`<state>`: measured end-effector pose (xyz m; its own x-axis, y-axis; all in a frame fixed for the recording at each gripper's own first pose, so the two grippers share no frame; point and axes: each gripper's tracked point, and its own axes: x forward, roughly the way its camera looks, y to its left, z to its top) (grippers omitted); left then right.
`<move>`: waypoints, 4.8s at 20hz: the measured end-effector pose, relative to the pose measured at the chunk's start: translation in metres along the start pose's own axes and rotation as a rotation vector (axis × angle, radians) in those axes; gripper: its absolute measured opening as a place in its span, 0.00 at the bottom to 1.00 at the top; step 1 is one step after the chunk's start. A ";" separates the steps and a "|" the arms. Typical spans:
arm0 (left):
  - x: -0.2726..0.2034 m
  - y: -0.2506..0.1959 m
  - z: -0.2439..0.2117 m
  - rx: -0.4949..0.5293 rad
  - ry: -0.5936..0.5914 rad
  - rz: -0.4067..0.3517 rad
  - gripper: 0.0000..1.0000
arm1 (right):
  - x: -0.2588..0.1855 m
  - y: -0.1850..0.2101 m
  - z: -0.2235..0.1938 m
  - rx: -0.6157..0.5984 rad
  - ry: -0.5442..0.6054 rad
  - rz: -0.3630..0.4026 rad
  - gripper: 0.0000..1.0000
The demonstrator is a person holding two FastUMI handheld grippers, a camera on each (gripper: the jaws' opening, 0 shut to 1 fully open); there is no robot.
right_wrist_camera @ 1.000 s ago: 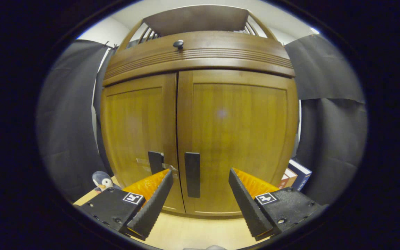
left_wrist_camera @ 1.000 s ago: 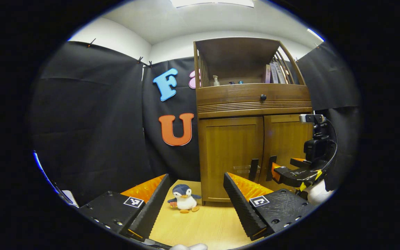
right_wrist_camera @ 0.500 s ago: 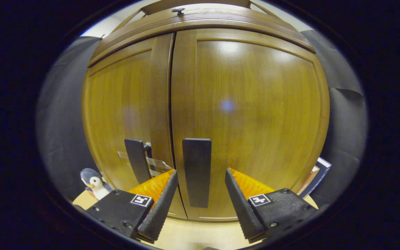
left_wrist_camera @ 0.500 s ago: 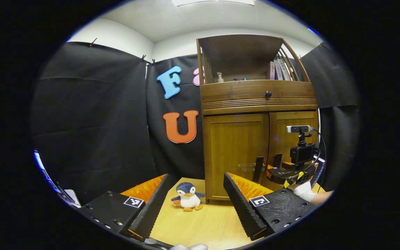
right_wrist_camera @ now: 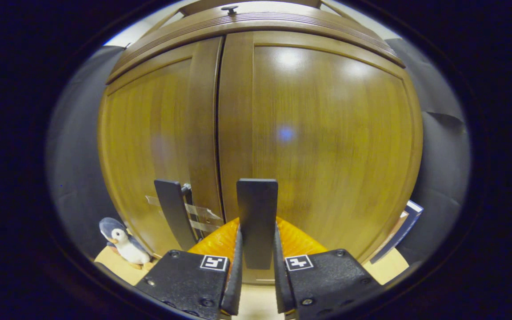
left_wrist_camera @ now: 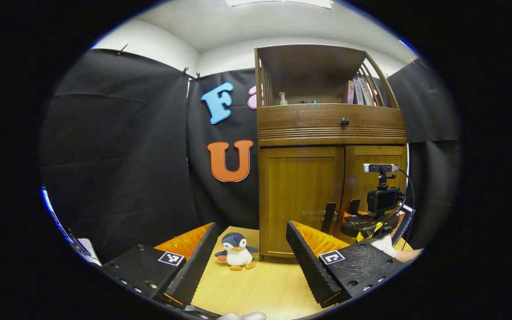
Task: Open the right door of the double-door shoe cabinet with the right hand, and open the left door with the left hand.
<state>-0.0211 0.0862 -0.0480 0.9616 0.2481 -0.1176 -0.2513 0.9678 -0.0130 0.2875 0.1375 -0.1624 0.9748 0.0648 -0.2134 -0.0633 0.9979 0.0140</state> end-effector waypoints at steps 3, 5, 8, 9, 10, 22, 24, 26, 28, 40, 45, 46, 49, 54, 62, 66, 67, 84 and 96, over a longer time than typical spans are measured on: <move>-0.003 0.003 -0.003 -0.002 0.003 -0.001 0.95 | -0.013 -0.002 -0.002 0.000 0.009 0.007 0.33; -0.006 0.005 -0.006 -0.007 0.006 -0.004 0.95 | -0.024 -0.004 -0.006 -0.005 0.008 0.012 0.31; -0.011 0.006 -0.009 -0.010 0.008 -0.012 0.95 | -0.046 -0.008 -0.012 -0.018 0.005 0.023 0.31; -0.013 0.006 -0.009 -0.009 0.007 -0.015 0.94 | -0.053 -0.011 -0.013 -0.017 0.006 0.028 0.31; -0.014 0.006 -0.009 -0.010 0.003 -0.020 0.94 | -0.060 -0.013 -0.015 -0.015 0.008 0.033 0.31; -0.030 -0.011 -0.011 0.012 -0.006 -0.099 0.94 | -0.134 -0.050 -0.034 0.019 0.015 0.031 0.30; -0.031 -0.015 -0.012 0.013 -0.006 -0.116 0.95 | -0.147 -0.060 -0.037 0.015 0.011 0.022 0.30; -0.032 -0.020 -0.012 0.013 -0.006 -0.134 0.94 | -0.160 -0.072 -0.040 0.014 0.010 0.007 0.31; -0.032 -0.025 -0.012 0.008 -0.006 -0.156 0.95 | -0.172 -0.085 -0.043 0.023 0.012 -0.007 0.29; -0.042 -0.068 -0.015 0.004 -0.011 -0.275 0.95 | -0.220 -0.195 -0.053 0.054 0.015 -0.119 0.10; -0.042 -0.094 -0.007 0.002 -0.023 -0.288 0.95 | -0.222 -0.226 -0.051 0.025 0.013 -0.111 0.04; -0.043 -0.101 -0.005 -0.002 -0.025 -0.293 0.95 | -0.221 -0.230 -0.051 0.021 0.012 -0.100 0.04; -0.045 -0.117 -0.002 0.009 -0.029 -0.284 0.95 | -0.222 -0.242 -0.050 0.027 0.016 -0.066 0.03; -0.053 -0.144 -0.002 0.017 -0.027 -0.278 0.95 | -0.219 -0.257 -0.049 0.022 0.013 -0.017 0.04; -0.060 -0.168 -0.001 0.017 -0.025 -0.273 0.95 | -0.216 -0.279 -0.049 0.025 0.029 0.058 0.03; -0.061 -0.176 -0.001 0.011 -0.025 -0.277 0.95 | -0.218 -0.291 -0.048 0.012 0.041 0.093 0.04; -0.062 -0.179 -0.001 0.013 -0.028 -0.279 0.94 | -0.222 -0.295 -0.048 0.007 0.032 0.096 0.04; -0.061 -0.182 0.002 0.018 -0.035 -0.294 1.00 | -0.309 -0.304 0.015 0.064 -0.107 -0.140 0.99; -0.058 -0.181 -0.005 0.022 -0.008 -0.298 0.95 | -0.342 -0.191 0.025 0.010 -0.137 -0.147 1.00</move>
<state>-0.0316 -0.1032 -0.0437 0.9934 -0.0473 -0.1041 0.0450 0.9987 -0.0247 -0.0281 -0.0752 -0.0679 0.9934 -0.0827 -0.0793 0.0831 0.9965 0.0028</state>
